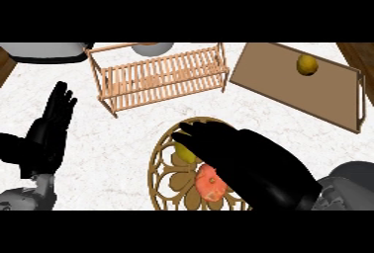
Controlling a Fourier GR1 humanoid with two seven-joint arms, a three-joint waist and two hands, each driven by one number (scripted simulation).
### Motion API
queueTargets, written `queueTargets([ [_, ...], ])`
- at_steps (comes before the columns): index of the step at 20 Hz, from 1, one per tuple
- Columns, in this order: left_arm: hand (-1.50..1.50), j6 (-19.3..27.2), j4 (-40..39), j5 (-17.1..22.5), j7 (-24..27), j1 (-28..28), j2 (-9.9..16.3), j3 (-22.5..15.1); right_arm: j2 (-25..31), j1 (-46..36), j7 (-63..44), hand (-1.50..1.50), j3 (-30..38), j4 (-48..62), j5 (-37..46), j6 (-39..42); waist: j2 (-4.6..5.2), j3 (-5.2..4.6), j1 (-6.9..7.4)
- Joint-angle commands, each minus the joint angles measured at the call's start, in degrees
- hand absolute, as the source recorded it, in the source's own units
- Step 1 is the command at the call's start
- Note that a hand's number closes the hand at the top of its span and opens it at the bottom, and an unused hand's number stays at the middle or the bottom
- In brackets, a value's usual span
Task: Pick the squash from the placemat and place it in the tiered shelf
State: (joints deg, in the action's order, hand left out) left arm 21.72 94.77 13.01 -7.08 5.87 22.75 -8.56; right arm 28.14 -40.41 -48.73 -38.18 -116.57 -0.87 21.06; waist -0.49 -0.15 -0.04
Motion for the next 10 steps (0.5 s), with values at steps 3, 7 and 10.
queueTargets([
  [3,0.0,0.6,0.71,-2.05,-0.3,-0.2,-2.33,-1.09,-6.62,-0.42,-12.47,-1.5,-8.37,-1.78,8.88,0.94,0.26,0.11,0.0],
  [7,0.0,-3.06,-0.26,0.12,3.28,-2.43,-0.4,2.02,-9.62,-0.64,-11.04,-1.5,-16.16,6.03,19.62,-0.76,0.34,0.09,0.58],
  [10,0.0,-0.94,-0.18,-1.83,1.47,-1.87,-2.22,0.07,-6.27,-0.04,-13.83,-1.5,-16.61,5.87,19.99,2.97,0.29,0.11,-0.04],
])
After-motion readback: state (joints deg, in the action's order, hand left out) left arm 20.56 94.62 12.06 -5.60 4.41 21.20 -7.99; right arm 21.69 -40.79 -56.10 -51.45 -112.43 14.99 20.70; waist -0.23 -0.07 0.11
